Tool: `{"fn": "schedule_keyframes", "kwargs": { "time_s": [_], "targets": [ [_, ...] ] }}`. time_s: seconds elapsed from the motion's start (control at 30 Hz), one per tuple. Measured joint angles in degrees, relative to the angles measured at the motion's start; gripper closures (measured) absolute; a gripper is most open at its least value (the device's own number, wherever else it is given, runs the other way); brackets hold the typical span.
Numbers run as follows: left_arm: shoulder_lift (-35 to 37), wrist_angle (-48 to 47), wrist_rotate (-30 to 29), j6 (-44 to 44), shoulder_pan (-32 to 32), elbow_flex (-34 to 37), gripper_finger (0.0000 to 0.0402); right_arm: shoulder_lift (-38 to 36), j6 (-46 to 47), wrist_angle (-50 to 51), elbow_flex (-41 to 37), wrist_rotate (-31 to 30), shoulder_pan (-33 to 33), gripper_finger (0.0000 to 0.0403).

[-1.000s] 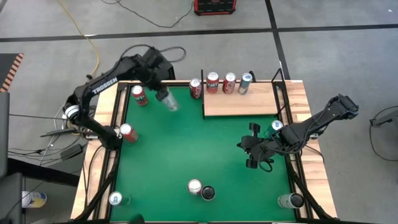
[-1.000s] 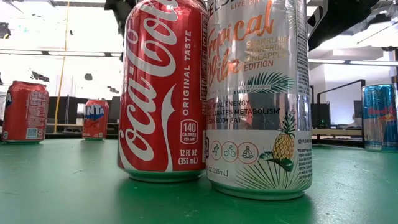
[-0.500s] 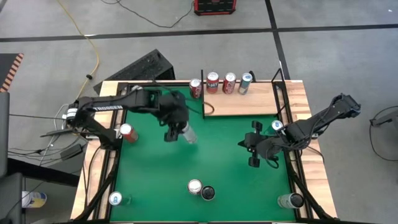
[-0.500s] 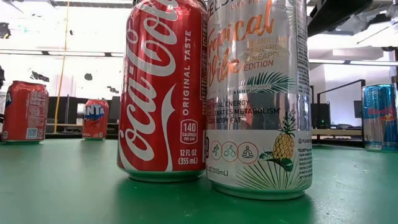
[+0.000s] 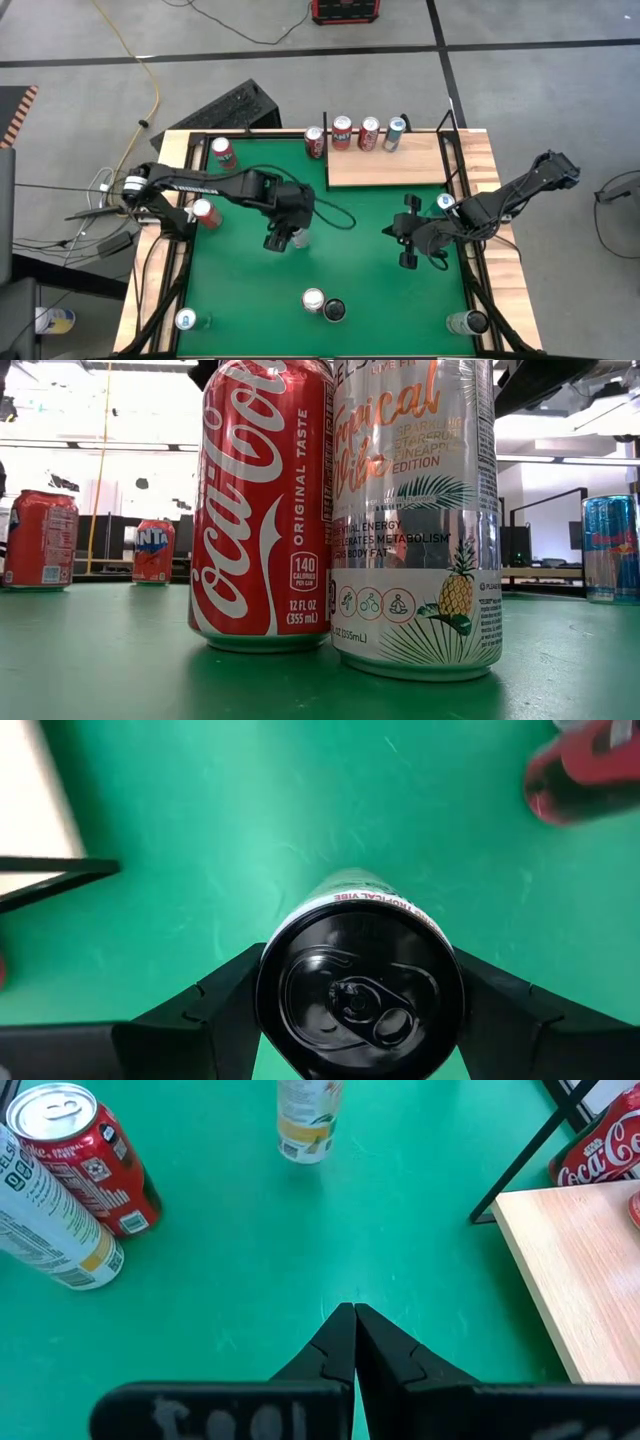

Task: Place canned beverage on shelf
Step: Move the top left yellow soda can to the center of the table

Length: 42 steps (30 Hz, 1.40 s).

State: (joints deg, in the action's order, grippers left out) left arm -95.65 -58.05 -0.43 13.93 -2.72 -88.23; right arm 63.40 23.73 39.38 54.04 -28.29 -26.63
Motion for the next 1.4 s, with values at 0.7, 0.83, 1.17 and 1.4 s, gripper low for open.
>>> {"fn": "schedule_keyframes", "kwargs": {
  "time_s": [0.7, 0.83, 1.17, 1.4],
  "targets": [
    [-4.22, 1.12, 2.91, 0.90, -1.40, -0.07, 0.0103, 0.00, -0.17, -0.69, -0.02, 0.05, 0.02, 0.0372],
    [-4.22, 1.04, 2.75, 0.78, -1.40, -0.07, 0.0101, 0.00, -0.17, -0.73, -0.02, 0.20, 0.02, 0.0372],
    [-4.22, -1.02, 2.73, 0.18, -1.38, -0.07, 0.0100, 0.00, -0.17, -0.66, -0.02, 1.41, 0.02, 0.0372],
    [-4.22, -1.45, 2.65, -0.46, -1.16, -0.24, 0.0100, 0.00, -0.20, -0.64, -0.02, 1.52, 0.02, 0.0372]
  ]
}}
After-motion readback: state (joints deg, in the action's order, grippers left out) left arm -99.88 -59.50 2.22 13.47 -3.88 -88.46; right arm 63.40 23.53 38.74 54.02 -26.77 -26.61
